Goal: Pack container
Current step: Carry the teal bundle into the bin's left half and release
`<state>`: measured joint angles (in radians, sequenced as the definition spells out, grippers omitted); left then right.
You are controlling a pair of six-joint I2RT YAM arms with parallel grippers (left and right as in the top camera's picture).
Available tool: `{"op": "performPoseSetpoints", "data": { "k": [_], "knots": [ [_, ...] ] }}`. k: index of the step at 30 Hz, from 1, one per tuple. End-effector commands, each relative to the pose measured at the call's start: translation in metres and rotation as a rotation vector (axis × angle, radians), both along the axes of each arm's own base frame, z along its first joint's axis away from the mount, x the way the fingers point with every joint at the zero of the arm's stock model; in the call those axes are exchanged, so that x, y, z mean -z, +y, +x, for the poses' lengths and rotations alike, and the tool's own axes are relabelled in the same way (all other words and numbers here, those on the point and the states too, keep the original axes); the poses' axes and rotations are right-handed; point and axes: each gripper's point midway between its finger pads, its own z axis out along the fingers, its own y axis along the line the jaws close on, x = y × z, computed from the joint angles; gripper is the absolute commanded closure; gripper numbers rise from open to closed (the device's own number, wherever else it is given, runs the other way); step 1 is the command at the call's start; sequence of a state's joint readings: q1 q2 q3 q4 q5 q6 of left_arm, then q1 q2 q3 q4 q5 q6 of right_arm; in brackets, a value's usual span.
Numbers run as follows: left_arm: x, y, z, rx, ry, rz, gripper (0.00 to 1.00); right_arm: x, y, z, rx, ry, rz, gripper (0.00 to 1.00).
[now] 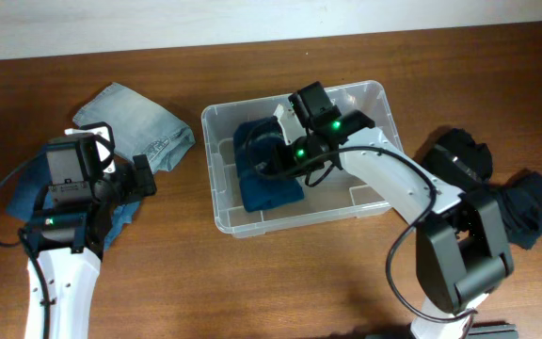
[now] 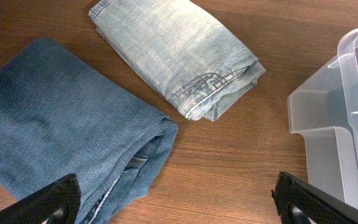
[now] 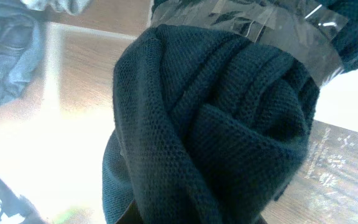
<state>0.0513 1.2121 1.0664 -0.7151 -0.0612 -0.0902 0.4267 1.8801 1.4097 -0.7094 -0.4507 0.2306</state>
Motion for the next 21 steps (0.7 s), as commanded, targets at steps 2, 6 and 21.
{"op": "performPoseSetpoints", "data": {
  "k": [2,6,21],
  "knots": [
    [-0.008,0.004,0.002,-0.002,-0.016,0.022,0.01,0.001,0.013,-0.005,0.002,0.022,0.015,0.93],
    [-0.008,0.004,0.002,-0.002,-0.016,0.023,0.01,0.004,0.028,-0.01,-0.034,0.013,0.025,0.92],
    [-0.008,0.004,0.002,-0.001,-0.016,0.022,0.01,0.007,-0.009,0.01,0.05,-0.075,-0.169,0.02]
  ]
}}
